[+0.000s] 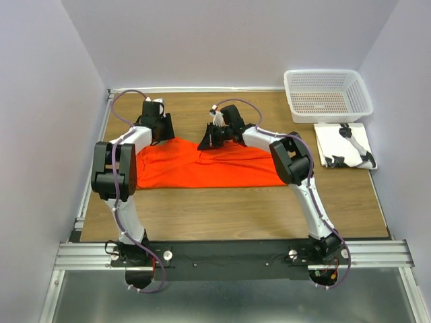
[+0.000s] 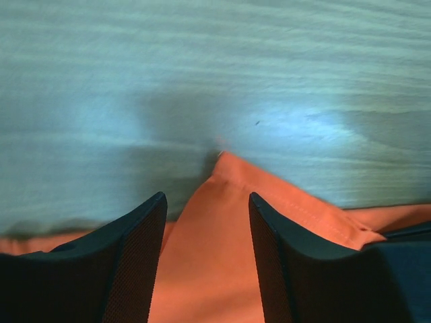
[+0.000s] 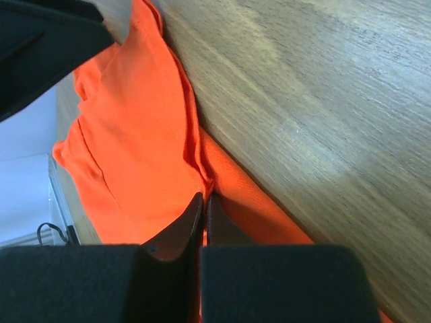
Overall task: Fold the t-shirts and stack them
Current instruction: Fold the tshirt
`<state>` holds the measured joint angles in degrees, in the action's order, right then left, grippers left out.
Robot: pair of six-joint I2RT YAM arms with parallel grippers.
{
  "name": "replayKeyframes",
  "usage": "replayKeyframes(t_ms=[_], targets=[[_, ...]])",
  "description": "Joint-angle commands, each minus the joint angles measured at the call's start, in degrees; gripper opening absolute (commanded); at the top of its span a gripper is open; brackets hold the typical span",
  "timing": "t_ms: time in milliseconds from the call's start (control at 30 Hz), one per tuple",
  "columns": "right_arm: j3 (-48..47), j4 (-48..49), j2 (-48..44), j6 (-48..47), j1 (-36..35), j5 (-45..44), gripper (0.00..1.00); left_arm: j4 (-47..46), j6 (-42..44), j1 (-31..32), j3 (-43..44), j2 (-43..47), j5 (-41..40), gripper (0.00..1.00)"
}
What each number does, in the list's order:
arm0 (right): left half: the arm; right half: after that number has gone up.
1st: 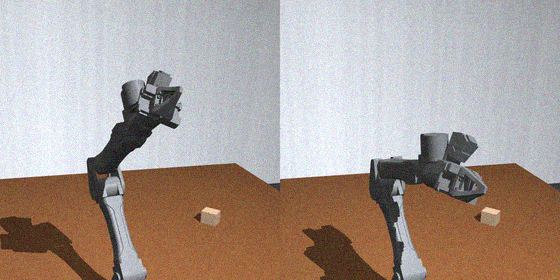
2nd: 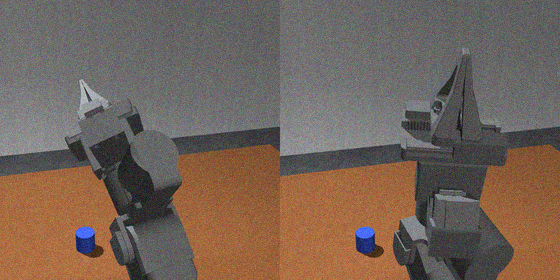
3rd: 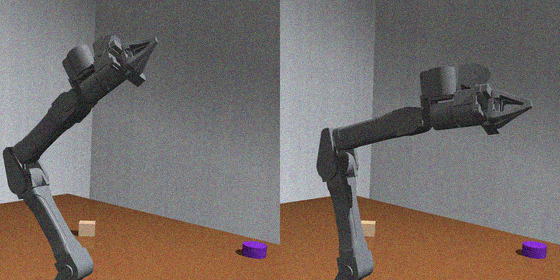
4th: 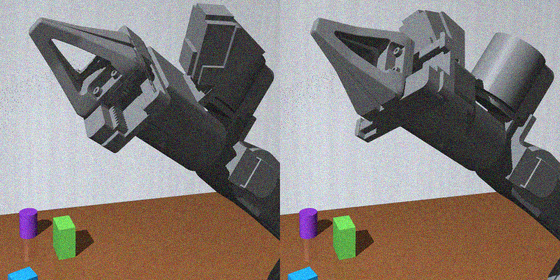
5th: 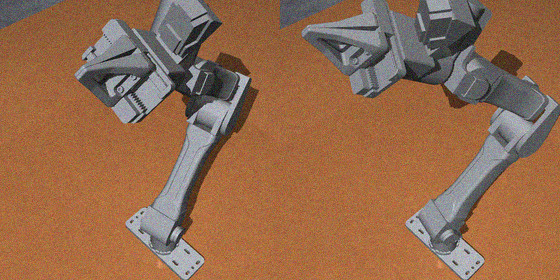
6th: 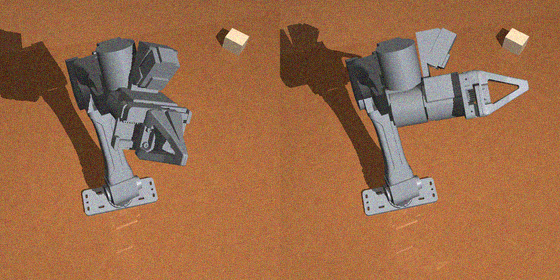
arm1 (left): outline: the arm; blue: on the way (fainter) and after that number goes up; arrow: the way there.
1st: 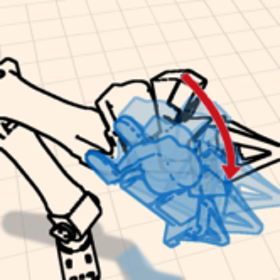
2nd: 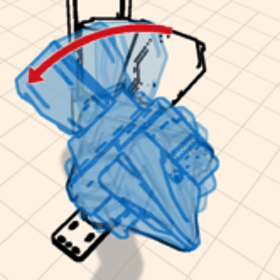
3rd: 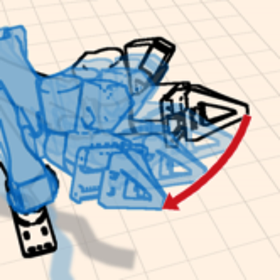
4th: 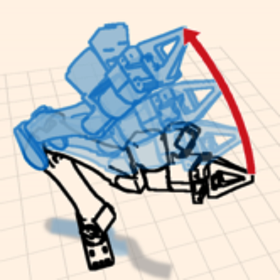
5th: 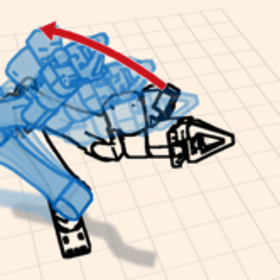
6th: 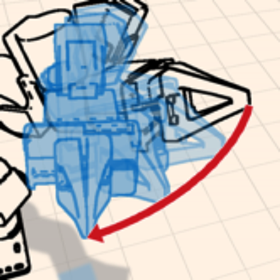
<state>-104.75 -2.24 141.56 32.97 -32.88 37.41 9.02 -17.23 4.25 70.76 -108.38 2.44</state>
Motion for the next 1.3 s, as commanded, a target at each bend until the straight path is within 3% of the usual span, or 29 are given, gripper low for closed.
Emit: replayKeyframes(t_ms=[0,233,400,633,767,967,1267], targets=[[-1.16,-0.04,3.11,-1.24,0.36,0.30,0.07,-2.34,4.23,-0.03,3.50,-2.01,4.33,0.58],[-1.86,-0.04,3.64,-0.89,0.28,0.47,0.07,-2.07,4.84,-0.03,5.79,-6.93,4.94,0.54],[-1.95,-0.04,3.64,-0.89,0.28,0.47,0.07,-1.63,5.28,-0.03,6.84,-8.52,5.39,0.45],[-1.69,-0.05,3.81,-0.89,0.28,0.65,0.07,-1.63,5.72,-0.03,7.63,-10.18,6.09,0.39],[-1.51,-0.04,3.55,-0.89,0.28,0.39,0.07,-1.02,5.72,-0.03,7.46,-9.92,6.96,0.30],[-2.21,-0.04,3.11,-1.24,0.28,-0.05,0.07,-0.67,6.33,-0.12,7.63,-8.35,6.79,0.00],[-2.22,-0.22,0.74,-2.65,0.28,-1.11,0.07,-0.40,6.95,-0.30,8.69,-2.72,5.12,0.00]])
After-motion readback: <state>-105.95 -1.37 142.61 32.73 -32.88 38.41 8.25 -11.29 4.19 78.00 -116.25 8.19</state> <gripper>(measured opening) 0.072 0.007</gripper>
